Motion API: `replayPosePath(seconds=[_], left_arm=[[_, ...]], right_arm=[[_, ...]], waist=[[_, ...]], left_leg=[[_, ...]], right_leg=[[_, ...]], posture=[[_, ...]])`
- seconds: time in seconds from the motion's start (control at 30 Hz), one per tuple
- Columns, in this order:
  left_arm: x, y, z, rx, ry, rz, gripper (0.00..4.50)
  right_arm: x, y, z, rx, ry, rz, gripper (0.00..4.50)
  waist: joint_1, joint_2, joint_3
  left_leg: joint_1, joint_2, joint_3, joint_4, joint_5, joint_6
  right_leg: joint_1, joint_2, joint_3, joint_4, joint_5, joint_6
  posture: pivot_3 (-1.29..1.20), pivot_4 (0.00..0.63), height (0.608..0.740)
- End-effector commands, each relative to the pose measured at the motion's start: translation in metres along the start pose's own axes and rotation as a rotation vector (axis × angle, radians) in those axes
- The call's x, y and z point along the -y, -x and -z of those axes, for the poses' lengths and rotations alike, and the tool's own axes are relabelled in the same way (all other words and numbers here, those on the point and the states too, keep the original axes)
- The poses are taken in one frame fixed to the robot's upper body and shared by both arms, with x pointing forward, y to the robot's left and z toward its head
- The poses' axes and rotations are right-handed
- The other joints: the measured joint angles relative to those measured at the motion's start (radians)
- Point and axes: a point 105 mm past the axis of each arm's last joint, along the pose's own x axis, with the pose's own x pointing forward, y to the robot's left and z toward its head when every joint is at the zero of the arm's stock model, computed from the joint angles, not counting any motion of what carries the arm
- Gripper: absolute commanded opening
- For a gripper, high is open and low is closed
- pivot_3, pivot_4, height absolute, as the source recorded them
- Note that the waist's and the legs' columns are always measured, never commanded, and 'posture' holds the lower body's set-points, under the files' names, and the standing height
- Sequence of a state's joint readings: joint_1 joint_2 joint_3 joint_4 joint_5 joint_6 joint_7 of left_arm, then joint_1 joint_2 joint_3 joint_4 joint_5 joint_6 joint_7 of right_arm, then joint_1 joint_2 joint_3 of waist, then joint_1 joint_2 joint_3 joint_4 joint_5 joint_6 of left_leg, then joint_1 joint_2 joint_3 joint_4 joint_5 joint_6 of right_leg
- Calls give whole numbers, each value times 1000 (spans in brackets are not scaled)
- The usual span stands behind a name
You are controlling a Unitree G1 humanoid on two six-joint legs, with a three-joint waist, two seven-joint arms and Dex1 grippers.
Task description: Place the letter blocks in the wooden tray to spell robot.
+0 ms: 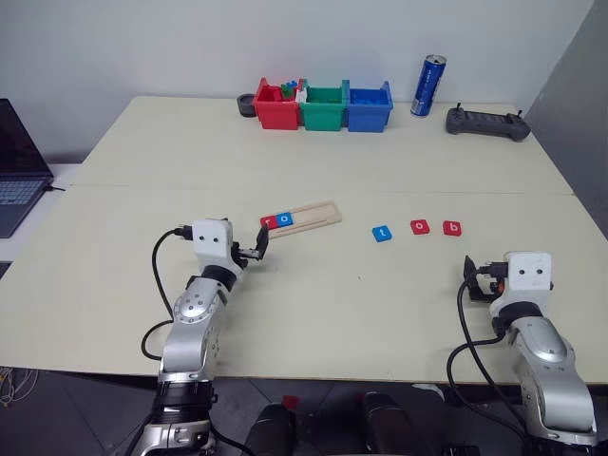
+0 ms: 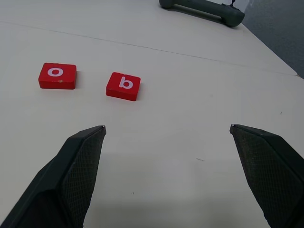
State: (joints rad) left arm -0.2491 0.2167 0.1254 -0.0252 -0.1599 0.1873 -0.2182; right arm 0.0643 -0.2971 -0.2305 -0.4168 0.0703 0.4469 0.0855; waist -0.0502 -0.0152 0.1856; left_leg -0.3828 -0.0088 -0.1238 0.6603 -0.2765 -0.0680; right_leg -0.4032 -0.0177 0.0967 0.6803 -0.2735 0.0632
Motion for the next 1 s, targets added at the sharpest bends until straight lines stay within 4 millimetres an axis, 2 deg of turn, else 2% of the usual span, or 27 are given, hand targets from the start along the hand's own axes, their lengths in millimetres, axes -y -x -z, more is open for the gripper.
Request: replayPosePath(seconds=[0.03, 0.2, 0.33, 0.53, 0.83, 1.0], left_arm=[[-10, -5, -12, 27, -3, 20, 4500], [-17, -14, -20, 10, -4, 147, 4500], [-25, -22, -27, -11, -34, 267, 4500], [-20, -32, -30, -57, -91, 505, 4500], [-2, -49, -23, -131, -202, 781, 4500], [3, -55, -14, -173, -265, 835, 4500]], right_arm=[[-13, 5, -23, 72, 12, -109, 4462], [-42, 10, -42, 109, 19, -351, 4462], [-56, 12, -57, 130, 21, -526, 4462], [-74, 25, -65, 130, 25, -763, 4462], [-77, 34, -74, 124, 25, -852, 4462], [-87, 48, -81, 123, 26, -928, 4462]], waist=[[0, 0, 0], [-2, 0, 0], [-3, 0, 0], [-4, -1, 0], [-3, -2, 1], [-7, -2, 1]], left_leg=[[0, 0, 0, 0, 0, 0], [0, 0, 0, 0, 0, 0], [0, 0, 0, 0, 0, 0], [-1, 0, -2, 0, 0, 0], [-2, 0, -3, 0, 0, 0], [-2, 0, -3, 0, 0, 0]], right_leg=[[0, 0, 0, 0, 0, 0], [0, 0, 0, 0, 0, 0], [0, 1, -1, 0, 0, 0], [0, 1, -2, 0, 0, 0], [0, 1, -3, -1, 0, 0], [-1, 1, -3, -1, 0, 0]], posture=[[0, 150, 740], [0, 150, 740], [0, 150, 740], [0, 150, 740], [0, 150, 740], [0, 150, 740]])
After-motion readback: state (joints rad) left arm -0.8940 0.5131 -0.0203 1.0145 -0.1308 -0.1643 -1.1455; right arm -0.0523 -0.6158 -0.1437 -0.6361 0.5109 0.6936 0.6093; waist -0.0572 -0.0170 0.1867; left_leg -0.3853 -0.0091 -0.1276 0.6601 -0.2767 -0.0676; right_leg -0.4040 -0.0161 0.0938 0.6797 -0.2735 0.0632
